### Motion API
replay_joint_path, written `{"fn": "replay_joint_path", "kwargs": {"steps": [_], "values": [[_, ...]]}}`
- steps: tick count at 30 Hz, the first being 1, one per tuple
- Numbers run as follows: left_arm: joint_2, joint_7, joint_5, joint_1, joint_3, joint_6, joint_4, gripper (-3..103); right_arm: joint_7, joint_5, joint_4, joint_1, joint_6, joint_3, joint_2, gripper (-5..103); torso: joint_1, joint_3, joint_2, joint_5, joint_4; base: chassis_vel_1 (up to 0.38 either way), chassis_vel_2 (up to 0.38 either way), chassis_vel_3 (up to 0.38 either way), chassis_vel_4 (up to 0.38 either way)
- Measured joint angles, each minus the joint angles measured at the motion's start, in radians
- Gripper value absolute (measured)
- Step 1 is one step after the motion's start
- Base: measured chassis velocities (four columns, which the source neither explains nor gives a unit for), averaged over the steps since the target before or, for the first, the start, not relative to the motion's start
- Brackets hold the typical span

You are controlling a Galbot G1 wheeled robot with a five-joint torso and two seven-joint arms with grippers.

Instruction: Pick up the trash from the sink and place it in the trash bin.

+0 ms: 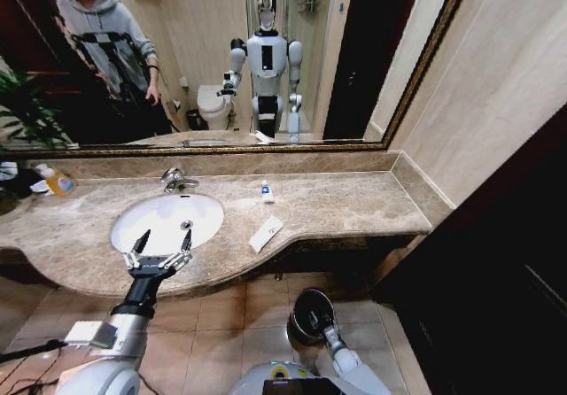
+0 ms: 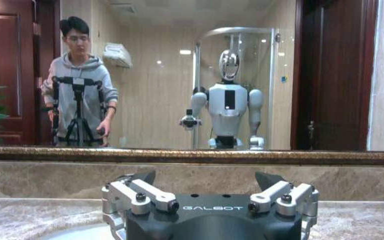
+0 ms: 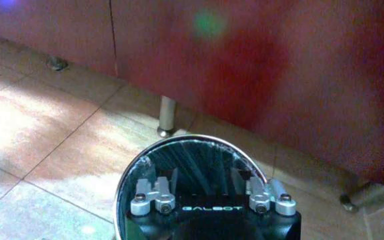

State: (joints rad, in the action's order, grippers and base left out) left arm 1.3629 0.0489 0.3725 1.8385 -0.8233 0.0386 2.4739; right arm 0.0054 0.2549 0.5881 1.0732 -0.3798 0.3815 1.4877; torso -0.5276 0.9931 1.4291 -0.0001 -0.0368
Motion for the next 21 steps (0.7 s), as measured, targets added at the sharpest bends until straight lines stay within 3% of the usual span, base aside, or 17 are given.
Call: {"fn": "replay_joint_path", "kwargs": {"steps": [1, 4, 7, 8, 11, 13, 18, 21], "values": [[0.0, 0.0, 0.0, 0.0, 0.0, 0.0, 0.0, 100, 0.0, 0.0, 0.0, 0.0, 0.0, 0.0, 0.0, 51, 0.0, 0.0, 0.0, 0.0, 0.0, 0.0, 0.0, 0.0, 0.0], [0.0, 0.0, 0.0, 0.0, 0.0, 0.0, 0.0, 100, 0.018, -0.03, 0.094, 0.039, 0.026, -0.002, -0.003, 68, 0.0, 0.0, 0.0, 0.0, -0.0001, 0.0, 0.0, 0.0, 0.0], [0.0, 0.0, 0.0, 0.0, 0.0, 0.0, 0.0, 100, 0.024, -0.06, 0.175, 0.077, 0.044, -0.011, -0.007, 73, 0.0, 0.0, 0.0, 0.0001, -0.0001, 0.0, 0.0, 0.0, 0.0], [0.0, 0.0, 0.0, 0.0, 0.0, 0.0, 0.0, 100, 0.027, -0.102, 0.283, 0.134, 0.057, -0.022, -0.018, 84, 0.0, 0.0, 0.0, 0.0003, -0.0001, 0.0, 0.0, 0.0, 0.0], [0.0, 0.0, 0.0, 0.0, 0.0, 0.0, 0.0, 100, 0.048, -0.13, 0.398, 0.202, 0.039, -0.018, -0.026, 84, 0.0, 0.0, 0.0, 0.0, 0.0001, 0.0, 0.0, 0.0, 0.0], [0.0, 0.0, 0.0, 0.0, 0.0, 0.0, 0.0, 100, 0.09, -0.195, 0.581, 0.293, 0.037, -0.01, -0.038, 98, 0.0, 0.0, 0.0, 0.0, 0.0, 0.0, 0.0, 0.0, 0.0], [0.0, 0.0, 0.0, 0.0, 0.0, 0.0, 0.0, 100, 0.13, -0.236, 0.776, 0.387, 0.037, 0.004, -0.069, 100, 0.0, 0.0, 0.0, 0.0005, 0.0, 0.0, 0.0, 0.0, 0.0], [0.0, 0.0, 0.0, 0.0, 0.0, 0.0, 0.0, 100, 0.139, -0.307, 1.057, 0.538, 0.034, 0.03, -0.123, 100, 0.0, 0.0, 0.0, 0.0003, -0.0001, 0.0, 0.0, 0.0, 0.0]]}}
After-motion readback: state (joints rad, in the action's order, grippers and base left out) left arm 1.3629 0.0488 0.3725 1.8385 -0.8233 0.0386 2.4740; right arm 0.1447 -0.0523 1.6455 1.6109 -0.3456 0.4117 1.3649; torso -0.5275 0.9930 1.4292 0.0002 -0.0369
